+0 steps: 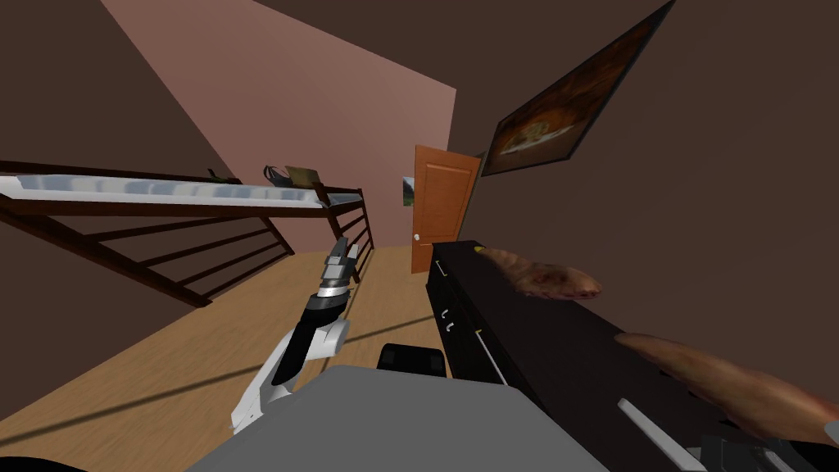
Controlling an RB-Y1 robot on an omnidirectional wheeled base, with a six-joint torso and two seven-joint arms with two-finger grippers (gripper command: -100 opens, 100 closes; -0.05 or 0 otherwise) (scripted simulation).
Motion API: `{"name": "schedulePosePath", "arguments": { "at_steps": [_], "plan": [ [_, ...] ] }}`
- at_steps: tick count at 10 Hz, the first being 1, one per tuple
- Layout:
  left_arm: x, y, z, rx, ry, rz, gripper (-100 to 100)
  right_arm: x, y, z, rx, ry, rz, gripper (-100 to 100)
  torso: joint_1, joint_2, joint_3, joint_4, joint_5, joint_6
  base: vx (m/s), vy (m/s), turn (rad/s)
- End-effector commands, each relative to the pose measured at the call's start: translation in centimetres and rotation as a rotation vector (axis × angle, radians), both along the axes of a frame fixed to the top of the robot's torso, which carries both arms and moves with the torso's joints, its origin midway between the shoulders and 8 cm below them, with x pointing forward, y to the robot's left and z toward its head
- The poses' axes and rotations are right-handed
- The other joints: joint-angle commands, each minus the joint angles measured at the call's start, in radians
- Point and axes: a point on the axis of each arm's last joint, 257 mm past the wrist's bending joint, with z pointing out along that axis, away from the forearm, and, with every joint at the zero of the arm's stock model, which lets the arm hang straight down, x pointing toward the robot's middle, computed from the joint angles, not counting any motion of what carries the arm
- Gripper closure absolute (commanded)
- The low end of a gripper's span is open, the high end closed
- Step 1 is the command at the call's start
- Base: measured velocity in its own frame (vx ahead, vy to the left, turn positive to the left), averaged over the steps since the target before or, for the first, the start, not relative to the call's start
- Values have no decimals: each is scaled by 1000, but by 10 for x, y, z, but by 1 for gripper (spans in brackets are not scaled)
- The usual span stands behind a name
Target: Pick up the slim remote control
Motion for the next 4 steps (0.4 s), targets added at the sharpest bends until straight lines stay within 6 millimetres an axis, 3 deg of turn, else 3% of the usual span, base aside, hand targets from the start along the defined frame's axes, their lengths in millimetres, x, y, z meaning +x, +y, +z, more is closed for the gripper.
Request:
{"name": "schedulePosePath", "arguments": {
  "at_steps": [1, 3, 4],
  "plan": [
    [0, 0, 0, 0, 0, 0, 0, 12, -1, 14, -2, -2, 11, 100, 0, 0, 0, 0, 0, 0, -23, 8, -94],
    [0, 0, 0, 0, 0, 0, 0, 13, -3, 13, -3, -3, 12, 100, 1, 2, 1, 0, 1, 1, -22, 5, -38],
    [0, 0, 0, 0, 0, 0, 0, 13, -3, 14, -2, -2, 11, 0, 1, 1, 1, 0, 1, 1, 0, 0, 0]
  ]
}}
